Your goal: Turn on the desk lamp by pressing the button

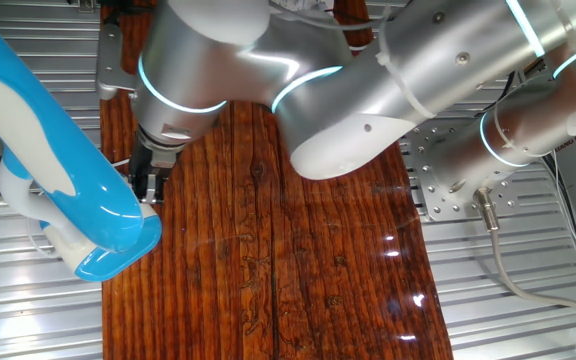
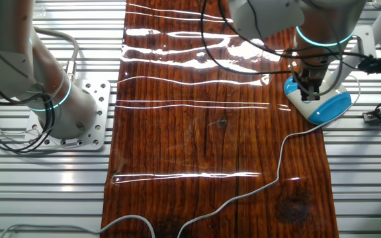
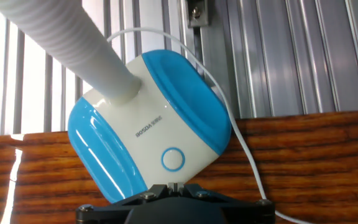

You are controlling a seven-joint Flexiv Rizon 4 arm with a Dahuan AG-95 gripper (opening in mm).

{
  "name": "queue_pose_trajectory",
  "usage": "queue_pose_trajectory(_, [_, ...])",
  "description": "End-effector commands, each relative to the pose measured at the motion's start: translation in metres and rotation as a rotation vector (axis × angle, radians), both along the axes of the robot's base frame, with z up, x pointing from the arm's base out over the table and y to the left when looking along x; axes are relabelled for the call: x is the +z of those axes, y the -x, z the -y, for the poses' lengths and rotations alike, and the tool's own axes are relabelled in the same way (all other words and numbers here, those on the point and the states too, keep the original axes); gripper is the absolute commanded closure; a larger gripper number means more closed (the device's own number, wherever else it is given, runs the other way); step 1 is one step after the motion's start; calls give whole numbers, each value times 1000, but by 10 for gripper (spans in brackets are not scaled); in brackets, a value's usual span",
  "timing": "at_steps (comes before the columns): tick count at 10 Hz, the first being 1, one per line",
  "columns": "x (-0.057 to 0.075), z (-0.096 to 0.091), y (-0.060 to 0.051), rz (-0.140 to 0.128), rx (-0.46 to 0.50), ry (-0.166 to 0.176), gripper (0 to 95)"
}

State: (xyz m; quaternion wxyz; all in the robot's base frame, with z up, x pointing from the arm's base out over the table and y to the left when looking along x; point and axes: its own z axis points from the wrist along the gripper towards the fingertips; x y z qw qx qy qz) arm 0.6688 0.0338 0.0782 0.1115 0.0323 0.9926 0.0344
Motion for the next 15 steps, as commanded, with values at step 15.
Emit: queue_pose_trajectory(15, [1,-1,0,14,-20,-16,950])
